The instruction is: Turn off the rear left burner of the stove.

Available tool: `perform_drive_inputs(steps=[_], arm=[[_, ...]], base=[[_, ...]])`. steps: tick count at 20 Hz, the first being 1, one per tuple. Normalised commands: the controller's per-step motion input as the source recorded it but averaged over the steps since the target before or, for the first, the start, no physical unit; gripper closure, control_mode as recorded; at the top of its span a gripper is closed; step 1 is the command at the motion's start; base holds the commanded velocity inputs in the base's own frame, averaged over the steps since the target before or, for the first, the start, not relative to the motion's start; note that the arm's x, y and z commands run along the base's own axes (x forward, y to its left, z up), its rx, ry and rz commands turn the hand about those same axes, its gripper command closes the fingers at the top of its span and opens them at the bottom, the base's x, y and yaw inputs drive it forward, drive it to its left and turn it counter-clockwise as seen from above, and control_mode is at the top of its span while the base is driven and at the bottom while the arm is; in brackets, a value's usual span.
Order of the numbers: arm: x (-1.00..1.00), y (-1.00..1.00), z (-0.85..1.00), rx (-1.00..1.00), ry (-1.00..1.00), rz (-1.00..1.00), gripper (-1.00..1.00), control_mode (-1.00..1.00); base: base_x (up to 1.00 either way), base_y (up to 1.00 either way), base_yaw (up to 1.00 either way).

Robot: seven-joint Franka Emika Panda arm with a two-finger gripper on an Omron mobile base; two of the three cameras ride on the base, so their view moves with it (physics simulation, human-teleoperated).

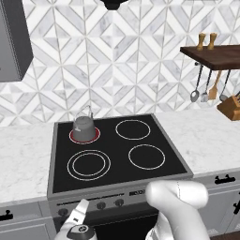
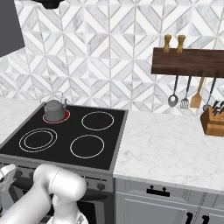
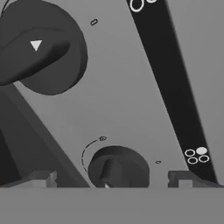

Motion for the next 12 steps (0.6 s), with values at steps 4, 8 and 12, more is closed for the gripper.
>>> perform_drive_inputs(steps=[4,8,12], arm=[[0.24,-0.02,-0.04,0.01,-0.02,0.0,-1.0,-1.0],[0.21,-0.12,-0.03,0.01,-0.02,0.02,1.0,-1.0],[0.22,-0.08,0.0,0.01,-0.02,0.01,1.0,-1.0]], base=[[0.0,0.0,0.0],[0.0,0.0,0.0],[0.0,0.0,0.0]])
